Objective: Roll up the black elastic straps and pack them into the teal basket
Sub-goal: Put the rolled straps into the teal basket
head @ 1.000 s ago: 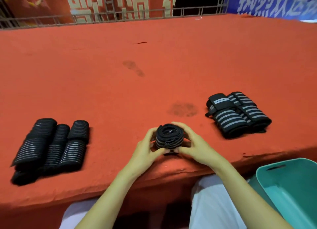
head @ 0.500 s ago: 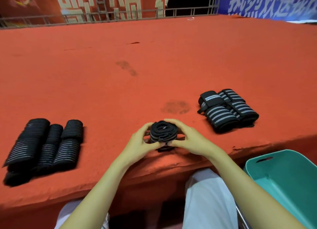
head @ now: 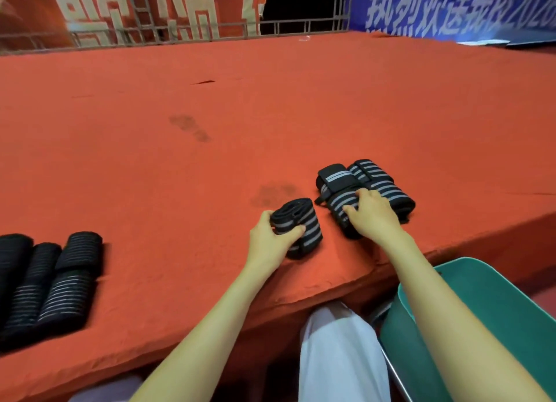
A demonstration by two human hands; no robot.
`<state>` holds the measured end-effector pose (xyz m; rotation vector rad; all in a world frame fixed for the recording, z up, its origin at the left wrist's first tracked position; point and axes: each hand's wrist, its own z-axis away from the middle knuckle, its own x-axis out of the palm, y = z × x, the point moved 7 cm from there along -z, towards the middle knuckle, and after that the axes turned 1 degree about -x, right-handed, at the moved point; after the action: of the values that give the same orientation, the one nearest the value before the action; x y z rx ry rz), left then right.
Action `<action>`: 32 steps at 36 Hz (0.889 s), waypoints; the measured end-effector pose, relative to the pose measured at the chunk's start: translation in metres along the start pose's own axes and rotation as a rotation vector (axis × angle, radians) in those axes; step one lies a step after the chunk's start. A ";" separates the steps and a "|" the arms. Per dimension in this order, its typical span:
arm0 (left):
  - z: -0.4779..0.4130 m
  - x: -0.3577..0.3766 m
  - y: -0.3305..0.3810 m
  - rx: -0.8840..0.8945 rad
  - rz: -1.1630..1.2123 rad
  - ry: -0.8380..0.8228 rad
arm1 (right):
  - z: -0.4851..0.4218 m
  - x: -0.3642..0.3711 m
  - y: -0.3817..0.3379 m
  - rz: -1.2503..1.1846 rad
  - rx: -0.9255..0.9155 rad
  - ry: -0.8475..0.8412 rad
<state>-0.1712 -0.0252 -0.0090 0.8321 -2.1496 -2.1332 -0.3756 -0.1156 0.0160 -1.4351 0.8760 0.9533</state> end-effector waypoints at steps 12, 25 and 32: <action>-0.017 -0.004 -0.017 -0.219 0.178 -0.039 | -0.021 0.008 0.006 -0.091 0.085 -0.239; -0.017 -0.024 -0.019 -0.124 0.077 -0.139 | 0.013 0.031 -0.012 -0.791 -0.042 -0.518; 0.001 -0.030 -0.006 0.098 -0.123 -0.307 | 0.028 0.023 -0.015 -0.643 -0.356 -0.579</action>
<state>-0.1440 -0.0131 -0.0037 0.6989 -2.4225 -2.3697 -0.3547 -0.0861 0.0000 -1.4761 -0.1943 0.9629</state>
